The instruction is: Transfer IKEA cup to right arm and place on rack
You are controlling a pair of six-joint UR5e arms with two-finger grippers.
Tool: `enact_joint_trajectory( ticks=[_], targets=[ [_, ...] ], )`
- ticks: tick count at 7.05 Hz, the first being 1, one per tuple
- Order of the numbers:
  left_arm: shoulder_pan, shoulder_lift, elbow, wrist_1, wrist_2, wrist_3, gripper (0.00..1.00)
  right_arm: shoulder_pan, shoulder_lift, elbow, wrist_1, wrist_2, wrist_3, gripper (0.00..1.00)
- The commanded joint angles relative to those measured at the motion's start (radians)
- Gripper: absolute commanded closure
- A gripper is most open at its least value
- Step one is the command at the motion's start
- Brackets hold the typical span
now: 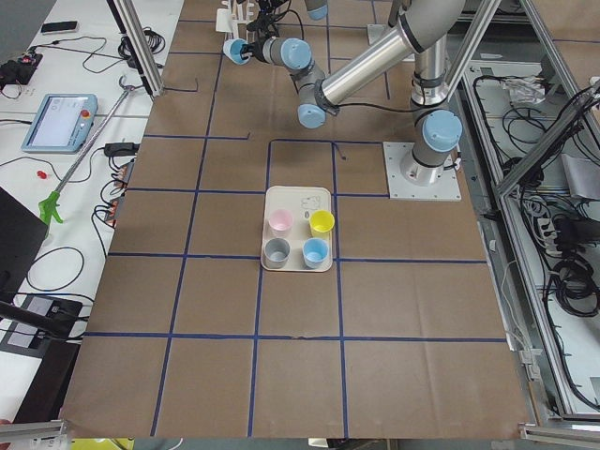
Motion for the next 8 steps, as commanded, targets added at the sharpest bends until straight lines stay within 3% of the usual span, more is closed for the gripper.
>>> enact_joint_trajectory(
  ticks=[1, 5, 8],
  targets=[
    [0.001, -0.001, -0.040, 0.122, -0.014, -0.116, 1.00, 0.004, 0.026, 0.019, -0.029, -0.001, -0.004, 0.01],
    [0.000, -0.083, -0.031, 0.336, -0.014, -0.283, 1.00, 0.050, 0.052, 0.002, 0.067, 0.007, -0.005, 0.01],
    [0.000, -0.080, -0.031, 0.337, -0.012, -0.287, 1.00, 0.087, 0.056, -0.042, 0.170, 0.005, -0.005, 0.01]
  ],
)
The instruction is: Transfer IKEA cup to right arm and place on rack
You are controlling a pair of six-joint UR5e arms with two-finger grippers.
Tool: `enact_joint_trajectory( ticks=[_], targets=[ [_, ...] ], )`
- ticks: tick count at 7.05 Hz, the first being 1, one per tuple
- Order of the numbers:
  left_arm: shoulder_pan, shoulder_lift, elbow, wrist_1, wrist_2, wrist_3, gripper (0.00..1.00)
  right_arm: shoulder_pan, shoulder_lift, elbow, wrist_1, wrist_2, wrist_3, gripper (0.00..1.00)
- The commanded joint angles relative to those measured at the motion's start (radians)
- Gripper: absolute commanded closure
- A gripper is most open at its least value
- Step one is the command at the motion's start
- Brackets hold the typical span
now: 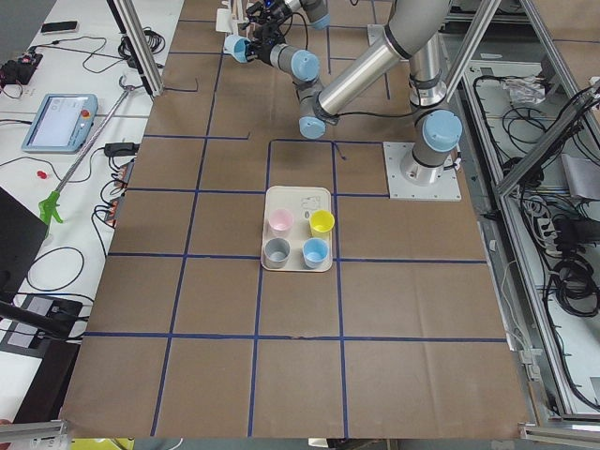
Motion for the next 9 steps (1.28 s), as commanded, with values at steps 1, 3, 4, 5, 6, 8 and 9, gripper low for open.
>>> enact_joint_trajectory(
  ticks=[1, 3, 4, 5, 6, 8, 9],
  targets=[
    [0.000, 0.005, 0.000, 0.001, 0.001, -0.005, 1.00, 0.016, 0.003, -0.034, 0.064, 0.000, 0.002, 0.01],
    [-0.002, 0.008, -0.001, 0.001, 0.003, -0.009, 1.00, 0.014, 0.006, -0.078, 0.066, 0.002, 0.002, 0.01],
    [-0.002, 0.014, -0.001, 0.001, 0.004, -0.009, 1.00, 0.016, 0.007, -0.096, 0.063, 0.006, 0.002, 0.01],
    [-0.002, 0.011, -0.001, 0.001, 0.004, -0.009, 1.00, 0.016, 0.023, -0.115, 0.060, 0.006, 0.002, 0.01],
    [-0.002, 0.003, 0.000, -0.001, 0.006, -0.009, 1.00, 0.019, 0.041, -0.136, 0.059, 0.008, 0.005, 0.01],
    [-0.002, 0.003, -0.001, -0.001, 0.006, -0.010, 1.00, 0.039, 0.062, -0.169, 0.060, 0.008, 0.012, 0.01],
    [-0.003, 0.003, -0.001, -0.001, 0.006, -0.010, 1.00, 0.043, 0.066, -0.175, 0.062, 0.007, 0.012, 0.02]
  ],
)
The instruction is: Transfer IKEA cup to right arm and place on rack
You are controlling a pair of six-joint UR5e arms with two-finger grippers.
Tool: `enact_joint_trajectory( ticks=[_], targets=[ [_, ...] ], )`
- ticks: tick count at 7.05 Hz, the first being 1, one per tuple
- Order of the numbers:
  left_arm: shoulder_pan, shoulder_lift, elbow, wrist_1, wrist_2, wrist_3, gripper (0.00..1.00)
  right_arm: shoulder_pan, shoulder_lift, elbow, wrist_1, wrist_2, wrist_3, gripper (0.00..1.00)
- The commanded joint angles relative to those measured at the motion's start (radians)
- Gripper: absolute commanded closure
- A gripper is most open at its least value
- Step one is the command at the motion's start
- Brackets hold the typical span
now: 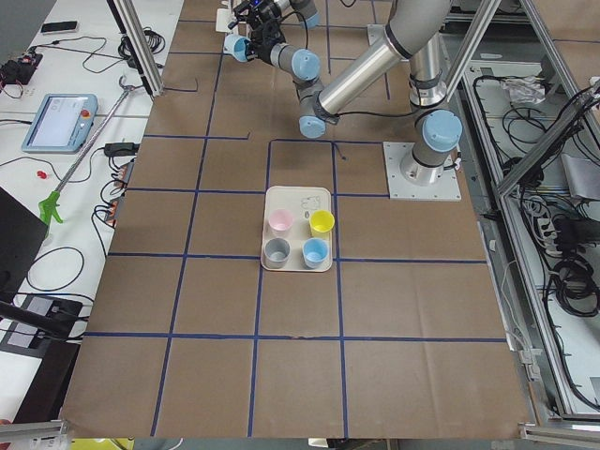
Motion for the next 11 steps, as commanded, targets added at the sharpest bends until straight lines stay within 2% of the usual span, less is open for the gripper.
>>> enact_joint_trajectory(
  ticks=[1, 6, 7, 8, 9, 11],
  targets=[
    [-0.001, 0.000, -0.001, 0.000, -0.001, 0.000, 1.00, 0.015, 0.026, -0.015, 0.001, -0.001, 0.002, 0.02],
    [-0.001, 0.004, -0.001, 0.000, 0.002, -0.016, 0.99, 0.027, 0.050, -0.044, 0.003, -0.004, 0.002, 0.02],
    [-0.001, 0.006, -0.001, 0.000, 0.002, -0.016, 0.99, 0.027, 0.055, -0.044, 0.003, -0.006, -0.003, 0.08],
    [-0.001, 0.006, -0.001, 0.000, 0.002, -0.016, 0.99, 0.026, 0.055, -0.044, 0.004, -0.003, -0.010, 0.24],
    [-0.001, 0.007, -0.002, 0.000, 0.002, -0.017, 0.99, 0.026, 0.053, -0.044, 0.003, -0.001, -0.009, 0.35],
    [-0.001, 0.012, -0.002, 0.000, 0.003, -0.017, 0.95, 0.026, 0.050, -0.044, 0.004, 0.000, -0.007, 0.44]
  ],
)
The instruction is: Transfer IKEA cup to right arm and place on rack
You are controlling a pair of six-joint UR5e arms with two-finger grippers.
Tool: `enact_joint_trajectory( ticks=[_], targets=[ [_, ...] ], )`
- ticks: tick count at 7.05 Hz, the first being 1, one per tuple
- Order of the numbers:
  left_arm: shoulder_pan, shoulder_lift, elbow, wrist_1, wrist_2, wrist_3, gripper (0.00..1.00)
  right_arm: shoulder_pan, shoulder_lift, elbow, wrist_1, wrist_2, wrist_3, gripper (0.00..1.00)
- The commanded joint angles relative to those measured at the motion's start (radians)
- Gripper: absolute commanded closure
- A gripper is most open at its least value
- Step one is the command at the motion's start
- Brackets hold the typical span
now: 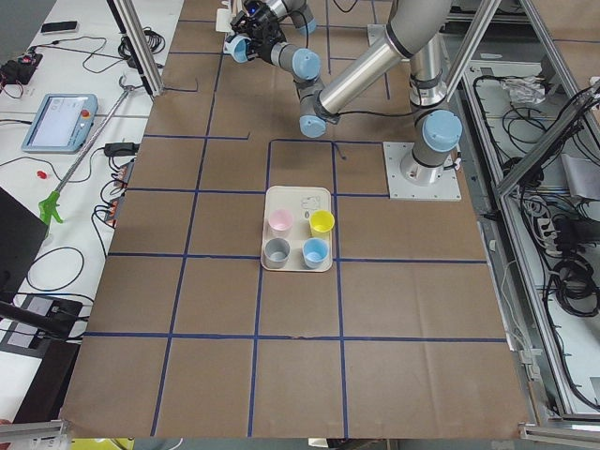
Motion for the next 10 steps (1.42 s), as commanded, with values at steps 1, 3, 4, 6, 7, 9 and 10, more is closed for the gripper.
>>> enact_joint_trajectory(
  ticks=[1, 3, 4, 6, 7, 9, 10],
  targets=[
    [0.000, 0.003, 0.001, 0.002, 0.003, -0.001, 0.91, 0.000, -0.002, 0.000, 0.001, 0.001, 0.000, 0.45],
    [0.000, 0.012, 0.003, 0.005, 0.007, 0.001, 0.32, 0.000, -0.004, -0.001, 0.001, 0.003, 0.000, 0.47],
    [0.002, 0.012, 0.003, 0.003, 0.004, 0.001, 0.13, 0.000, -0.002, -0.001, 0.001, 0.003, 0.000, 0.47],
    [0.005, 0.018, -0.002, 0.002, 0.001, -0.018, 0.01, 0.000, -0.004, -0.003, 0.001, 0.003, 0.000, 0.47],
    [0.014, 0.024, -0.008, 0.002, 0.000, -0.019, 0.01, -0.002, -0.002, -0.003, 0.001, 0.001, -0.001, 0.47],
    [0.072, 0.061, -0.049, -0.011, 0.006, -0.035, 0.01, -0.038, -0.011, 0.000, 0.001, 0.001, -0.007, 0.50],
    [0.141, 0.108, -0.124, -0.009, -0.002, -0.033, 0.01, -0.072, -0.015, 0.000, -0.007, 0.001, -0.039, 0.50]
  ],
)
